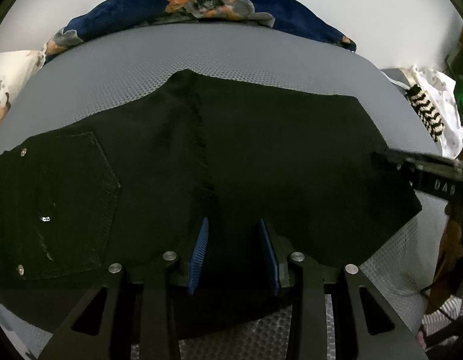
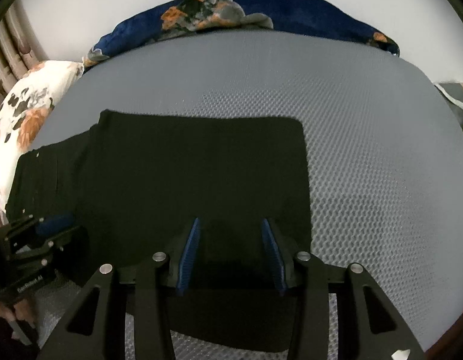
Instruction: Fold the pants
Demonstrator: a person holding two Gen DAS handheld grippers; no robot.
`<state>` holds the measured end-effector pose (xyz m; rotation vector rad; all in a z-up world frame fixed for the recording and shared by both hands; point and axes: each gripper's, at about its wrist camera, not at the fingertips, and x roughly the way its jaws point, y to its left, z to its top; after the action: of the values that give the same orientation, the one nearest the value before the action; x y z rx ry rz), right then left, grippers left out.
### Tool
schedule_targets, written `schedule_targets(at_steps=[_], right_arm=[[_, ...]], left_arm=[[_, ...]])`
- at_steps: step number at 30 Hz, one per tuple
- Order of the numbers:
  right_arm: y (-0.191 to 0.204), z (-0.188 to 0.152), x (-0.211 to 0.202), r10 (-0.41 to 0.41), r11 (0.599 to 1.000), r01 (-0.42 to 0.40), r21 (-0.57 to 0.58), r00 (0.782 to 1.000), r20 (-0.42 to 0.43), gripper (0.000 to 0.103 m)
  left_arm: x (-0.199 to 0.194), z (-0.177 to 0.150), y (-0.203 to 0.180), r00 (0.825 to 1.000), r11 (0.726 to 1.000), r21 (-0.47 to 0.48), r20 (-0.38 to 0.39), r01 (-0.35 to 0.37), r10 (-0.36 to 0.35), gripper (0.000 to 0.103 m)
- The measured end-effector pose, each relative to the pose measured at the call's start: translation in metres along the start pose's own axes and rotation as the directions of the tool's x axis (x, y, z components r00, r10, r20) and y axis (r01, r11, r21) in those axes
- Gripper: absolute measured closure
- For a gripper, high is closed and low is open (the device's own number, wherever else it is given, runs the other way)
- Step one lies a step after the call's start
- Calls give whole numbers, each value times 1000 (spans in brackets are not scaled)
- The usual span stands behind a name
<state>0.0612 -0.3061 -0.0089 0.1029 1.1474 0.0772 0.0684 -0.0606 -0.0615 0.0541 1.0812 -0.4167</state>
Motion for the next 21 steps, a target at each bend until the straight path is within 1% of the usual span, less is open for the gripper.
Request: schedule_targets(at_steps=[3,5,6,11,13,16,21], right_arm=[[3,-4,3,10,1000,-10,6,1000,-10,62],[7,-5,5,12,1000,-12,2,1000,-13,60],[9,-5,5,14,1000,-14,1,1000,-13,59],[25,-8,8,27,999,-28,-15,999,-17,57],[34,-9,9,30,999,-31,-32,999,-20,56],[50,-8,11,50,998,-51,-45,998,-27,56],[80,-9,16,81,995,-83,-63,996,-37,56]], left_arm=[[-6,3,5,1000,1000,-22,-9,6,-6,65],[-11,5,11,1000,1000,-28,-15,-4,4,58],[-14,7,14,1000,1000,-27,-15,-13,12,58],[-44,14,38,999,999,-34,17,-34,35,53],[-59,16,51,998,998,-46,37,-41,43,51],[-79,17,74,995,996,-63,67,-70,74,48],[-104,9,119,984,986,-100,104,-133,143,48]])
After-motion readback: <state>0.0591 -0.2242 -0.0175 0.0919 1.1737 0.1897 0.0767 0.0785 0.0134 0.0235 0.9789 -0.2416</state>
